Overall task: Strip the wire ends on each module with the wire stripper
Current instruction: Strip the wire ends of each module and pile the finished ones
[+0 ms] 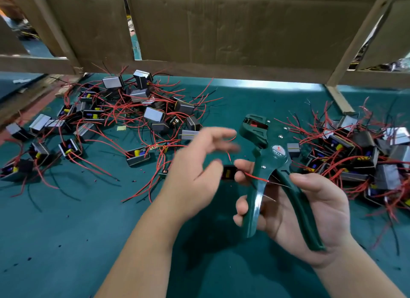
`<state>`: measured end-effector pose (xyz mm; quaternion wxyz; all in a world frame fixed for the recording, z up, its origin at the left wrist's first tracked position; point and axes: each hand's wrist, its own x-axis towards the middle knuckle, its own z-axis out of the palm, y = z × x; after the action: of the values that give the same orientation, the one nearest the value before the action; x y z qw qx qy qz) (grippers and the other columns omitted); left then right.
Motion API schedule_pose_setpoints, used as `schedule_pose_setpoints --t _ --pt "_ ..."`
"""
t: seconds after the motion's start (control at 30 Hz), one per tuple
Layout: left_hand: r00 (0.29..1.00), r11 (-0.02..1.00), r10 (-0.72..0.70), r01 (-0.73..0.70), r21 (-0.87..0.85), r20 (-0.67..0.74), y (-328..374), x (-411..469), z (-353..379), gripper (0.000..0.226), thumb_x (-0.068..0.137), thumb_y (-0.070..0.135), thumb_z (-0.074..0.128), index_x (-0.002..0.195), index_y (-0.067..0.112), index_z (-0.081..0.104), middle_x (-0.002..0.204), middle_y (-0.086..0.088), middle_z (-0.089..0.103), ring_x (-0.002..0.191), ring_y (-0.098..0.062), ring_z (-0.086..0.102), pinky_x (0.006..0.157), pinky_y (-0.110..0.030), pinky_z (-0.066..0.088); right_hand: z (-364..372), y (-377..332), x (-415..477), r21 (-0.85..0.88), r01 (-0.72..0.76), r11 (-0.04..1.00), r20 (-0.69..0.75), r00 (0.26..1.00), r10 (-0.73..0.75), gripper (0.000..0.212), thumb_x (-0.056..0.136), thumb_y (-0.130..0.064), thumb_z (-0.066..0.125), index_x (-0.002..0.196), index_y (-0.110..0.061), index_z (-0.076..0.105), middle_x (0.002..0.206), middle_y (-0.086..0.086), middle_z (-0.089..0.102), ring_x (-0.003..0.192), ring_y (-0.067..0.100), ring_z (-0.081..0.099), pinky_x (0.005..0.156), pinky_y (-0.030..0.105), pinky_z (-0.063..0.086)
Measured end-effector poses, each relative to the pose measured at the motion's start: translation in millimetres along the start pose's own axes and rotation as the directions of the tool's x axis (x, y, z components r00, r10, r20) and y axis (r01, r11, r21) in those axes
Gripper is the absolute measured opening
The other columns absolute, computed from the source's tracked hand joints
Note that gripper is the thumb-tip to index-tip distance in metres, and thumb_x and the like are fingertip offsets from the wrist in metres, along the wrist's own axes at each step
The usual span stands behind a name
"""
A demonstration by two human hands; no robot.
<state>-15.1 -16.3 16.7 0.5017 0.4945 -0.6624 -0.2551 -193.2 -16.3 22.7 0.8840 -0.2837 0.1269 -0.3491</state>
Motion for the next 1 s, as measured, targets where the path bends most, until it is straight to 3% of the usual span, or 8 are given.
schedule_pose_setpoints --t 0.07,0.2,0.5,0.63,0.77,0.87,0.93,1.0 --pt "0.946 0.960 -0.189 0.235 -0.155 0.263 1 -2 5 0.023 0.083 0.013 0.045 0.097 0.026 0.058 0.086 0.017 0.064 0.088 -0.003 0.059 0.085 -0.027 0.044 0 -2 1 0.027 -0.003 1.000 0.035 0.999 0.002 0.073 0.065 -0.019 0.077 0.126 0.011 0.052 0.105 0.023 0.064 0.080 0.042 0.065 0.075 0.053 0.055" --pt "0.902 0.967 -0.158 0.224 -0.122 0.402 -4 -3 -1 0.012 0.094 0.030 0.044 0.094 0.030 0.056 0.085 0.026 0.059 0.088 0.002 0.054 0.084 -0.020 0.043 2 -5 3 0.100 -0.014 0.995 0.058 0.998 0.008 0.068 0.072 -0.013 0.070 0.130 0.014 0.046 0.109 0.030 0.062 0.086 0.046 0.063 0.082 0.057 0.052" --pt "0.905 0.964 -0.138 0.215 -0.154 0.402 -7 -3 -15 0.004 0.087 0.022 0.059 0.089 0.024 0.058 0.091 -0.014 0.066 0.084 -0.016 0.056 0.084 -0.043 0.049 4 -3 2 0.132 -0.033 0.991 0.048 0.998 0.027 0.061 0.079 -0.008 0.060 0.131 0.019 0.040 0.117 0.037 0.055 0.095 0.052 0.058 0.091 0.062 0.045" --pt "0.940 0.985 -0.106 0.143 -0.094 0.324 -8 -2 -9 0.011 0.090 0.014 0.062 0.087 0.023 0.059 0.084 0.013 0.066 0.080 -0.001 0.060 0.077 -0.019 0.048 -1 -4 4 0.097 0.027 0.995 -0.017 1.000 -0.025 0.074 0.066 -0.010 0.073 0.129 0.016 0.045 0.108 0.033 0.061 0.083 0.048 0.063 0.078 0.058 0.053" --pt "0.982 1.000 -0.010 0.008 0.015 0.191 -6 -2 -2 0.014 0.093 0.010 0.060 0.087 0.022 0.055 0.083 0.007 0.065 0.078 -0.008 0.061 0.075 -0.022 0.049 -1 -5 5 0.152 0.061 0.987 -0.012 0.998 -0.060 0.067 0.070 -0.007 0.064 0.130 0.015 0.044 0.119 0.033 0.057 0.089 0.047 0.062 0.087 0.058 0.050" --pt "0.998 0.999 0.004 -0.001 -0.039 0.069 -3 -2 -1 0.010 0.089 0.015 0.058 0.084 0.023 0.055 0.079 0.011 0.065 0.076 -0.005 0.062 0.070 -0.018 0.047 1 -9 3 0.179 0.067 0.982 -0.038 0.997 -0.061 0.066 0.076 -0.004 0.058 0.136 0.015 0.036 0.125 0.035 0.053 0.095 0.050 0.059 0.095 0.060 0.045" --pt "0.999 0.996 -0.017 0.020 -0.081 0.048 -1 -2 -3 0.011 0.086 0.015 0.059 0.079 0.024 0.056 0.077 0.014 0.068 0.074 -0.005 0.065 0.069 -0.016 0.048 0 -10 2 0.205 0.051 0.977 0.006 0.999 -0.054 0.067 0.081 -0.005 0.056 0.140 0.013 0.031 0.128 0.036 0.049 0.098 0.052 0.057 0.097 0.061 0.041" --pt "0.995 0.997 -0.035 0.041 -0.072 0.089 -1 -3 -3 0.012 0.083 0.017 0.061 0.076 0.026 0.057 0.076 0.009 0.071 0.074 -0.011 0.067 0.070 -0.024 0.052 0 -9 0 0.224 0.035 0.974 0.036 0.998 -0.044 0.064 0.084 -0.006 0.053 0.141 0.011 0.030 0.128 0.038 0.047 0.100 0.052 0.054 0.099 0.061 0.037"
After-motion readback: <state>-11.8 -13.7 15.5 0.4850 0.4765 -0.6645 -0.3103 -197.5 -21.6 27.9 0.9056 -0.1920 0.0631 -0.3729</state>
